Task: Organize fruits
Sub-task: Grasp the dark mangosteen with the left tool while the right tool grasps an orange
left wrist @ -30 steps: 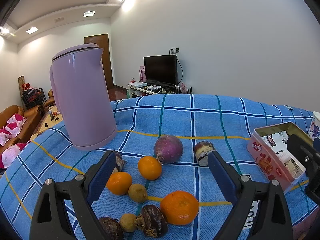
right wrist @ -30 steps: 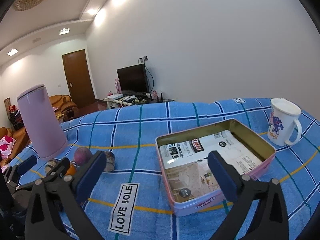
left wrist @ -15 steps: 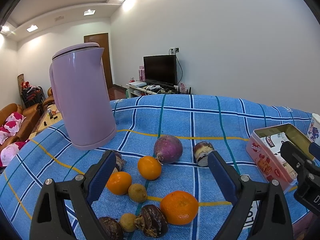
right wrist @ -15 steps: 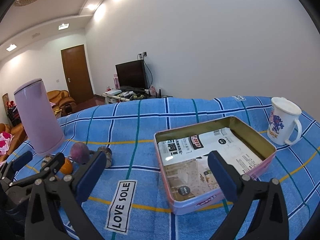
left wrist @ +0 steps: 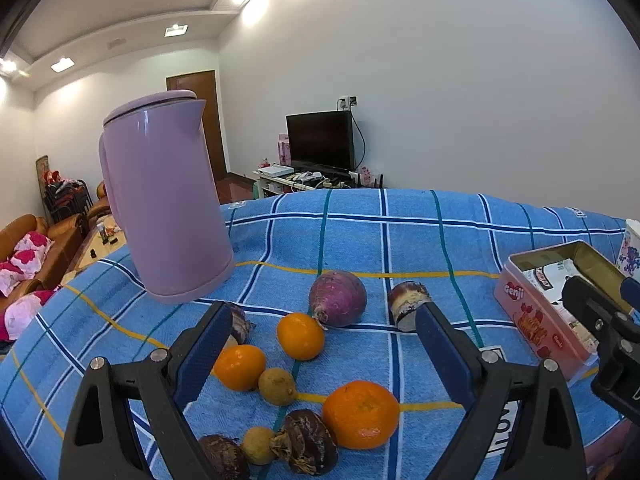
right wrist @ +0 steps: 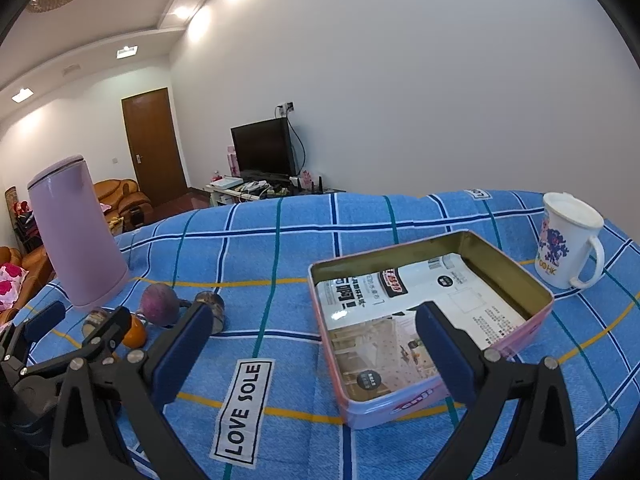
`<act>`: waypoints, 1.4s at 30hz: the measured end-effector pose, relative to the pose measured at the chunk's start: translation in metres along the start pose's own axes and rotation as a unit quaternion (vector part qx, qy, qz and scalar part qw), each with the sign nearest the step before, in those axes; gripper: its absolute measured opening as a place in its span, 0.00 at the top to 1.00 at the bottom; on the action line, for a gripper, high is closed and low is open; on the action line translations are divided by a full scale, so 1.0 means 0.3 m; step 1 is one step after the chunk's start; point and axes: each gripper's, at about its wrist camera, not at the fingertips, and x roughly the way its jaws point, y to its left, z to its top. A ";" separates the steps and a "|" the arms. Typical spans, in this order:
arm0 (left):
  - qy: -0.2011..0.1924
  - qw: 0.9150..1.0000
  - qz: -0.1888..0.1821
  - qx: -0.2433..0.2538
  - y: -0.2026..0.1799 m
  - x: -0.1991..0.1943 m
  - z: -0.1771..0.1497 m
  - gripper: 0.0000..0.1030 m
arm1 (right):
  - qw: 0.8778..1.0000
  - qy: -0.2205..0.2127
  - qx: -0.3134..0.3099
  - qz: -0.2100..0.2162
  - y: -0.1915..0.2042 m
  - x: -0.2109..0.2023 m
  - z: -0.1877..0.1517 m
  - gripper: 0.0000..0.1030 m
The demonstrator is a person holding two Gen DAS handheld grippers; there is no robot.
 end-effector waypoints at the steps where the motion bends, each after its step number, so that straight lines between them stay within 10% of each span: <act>1: -0.003 1.000 0.004 0.003 0.003 -0.003 -0.001 0.09 | 1.000 -0.001 0.000 0.001 0.001 -0.002 -0.001 0.00; 14: 0.061 0.998 0.014 0.027 0.213 -0.048 -0.053 0.09 | 0.998 0.013 -0.036 0.050 0.080 -0.013 -0.019 0.00; 22: 0.112 0.993 0.016 0.034 0.412 -0.069 -0.131 0.09 | 0.979 0.078 -0.087 0.170 0.223 0.023 -0.062 0.17; 28: 0.135 0.989 -0.010 0.064 0.417 -0.079 -0.187 0.09 | 0.957 0.148 -0.181 0.172 0.416 0.088 -0.123 0.38; 42: 0.159 0.982 -0.085 0.059 0.342 -0.045 -0.174 0.09 | 0.931 0.251 -0.130 0.233 0.431 0.239 -0.142 0.39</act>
